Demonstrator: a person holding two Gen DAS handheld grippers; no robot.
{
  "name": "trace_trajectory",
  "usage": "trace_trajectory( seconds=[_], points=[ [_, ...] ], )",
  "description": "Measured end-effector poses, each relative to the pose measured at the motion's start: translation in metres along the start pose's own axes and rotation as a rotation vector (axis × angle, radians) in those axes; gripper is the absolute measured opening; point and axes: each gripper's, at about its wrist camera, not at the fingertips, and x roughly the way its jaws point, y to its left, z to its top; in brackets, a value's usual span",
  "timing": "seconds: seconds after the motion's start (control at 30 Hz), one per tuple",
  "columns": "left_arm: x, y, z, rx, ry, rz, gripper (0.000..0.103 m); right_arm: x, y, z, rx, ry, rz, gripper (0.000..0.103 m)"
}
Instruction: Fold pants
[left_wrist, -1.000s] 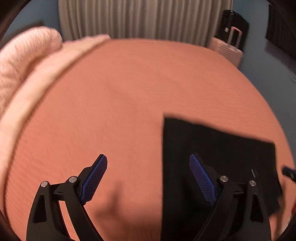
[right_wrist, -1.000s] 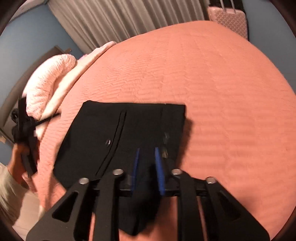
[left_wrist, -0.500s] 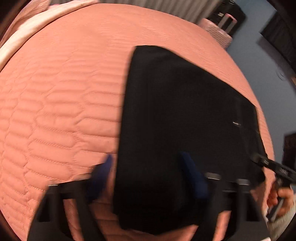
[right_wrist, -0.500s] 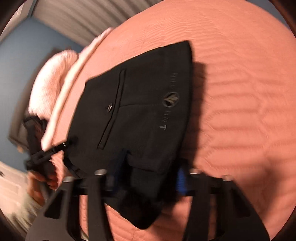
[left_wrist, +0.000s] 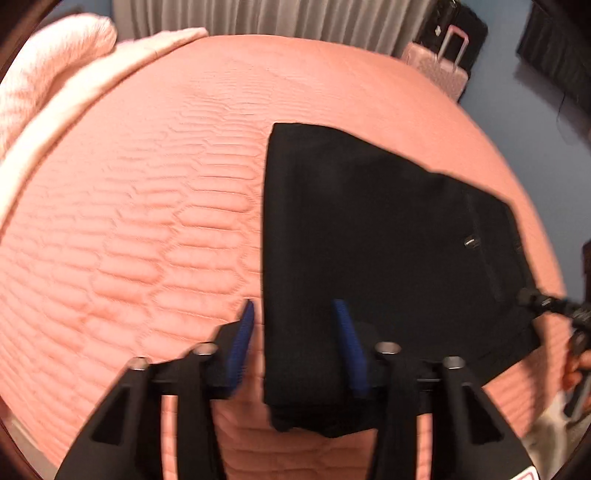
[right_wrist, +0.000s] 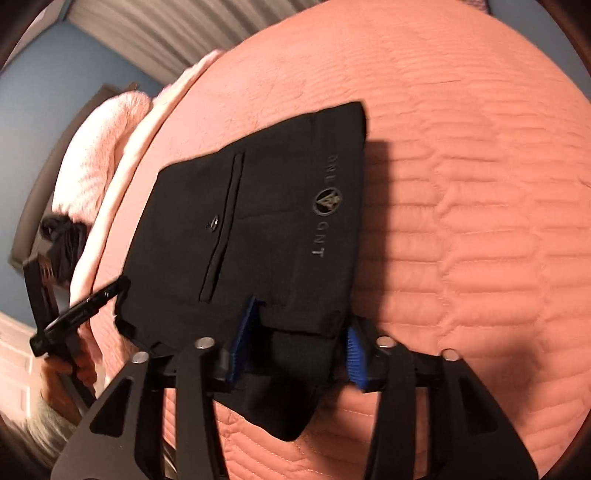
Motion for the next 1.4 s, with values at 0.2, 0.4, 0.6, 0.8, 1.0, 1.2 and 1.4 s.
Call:
trace_trajectory(
  seconds=[0.2,0.4,0.6,0.8,1.0,1.2,1.4],
  points=[
    [0.020,0.033,-0.017,-0.150,0.040,-0.196,0.033,0.013,0.014,0.007,-0.049,-0.017,-0.009,0.028],
    [0.001,0.013,-0.033,-0.060,0.081,-0.178,0.030,0.000,0.008,0.009,-0.091,0.050,-0.064,0.045],
    [-0.044,0.018,0.035,-0.017,-0.161,0.033,0.050,-0.050,0.018,0.018,-0.078,-0.171,-0.260,0.046],
    [0.085,-0.039,0.120,0.157,0.057,0.057,0.058,0.020,0.109,0.076,-0.292,-0.123,-0.107,0.008],
    [0.050,-0.031,0.148,0.126,-0.127,0.116,0.044,0.040,0.085,0.110,-0.127,-0.163,-0.142,0.006],
    [0.106,-0.017,0.155,0.129,0.020,0.155,0.047,0.049,0.072,0.113,-0.067,-0.129,-0.169,0.006],
    [0.024,-0.036,0.090,0.072,-0.051,-0.053,0.051,0.045,0.095,0.042,-0.270,-0.046,-0.264,0.000]
  ],
)
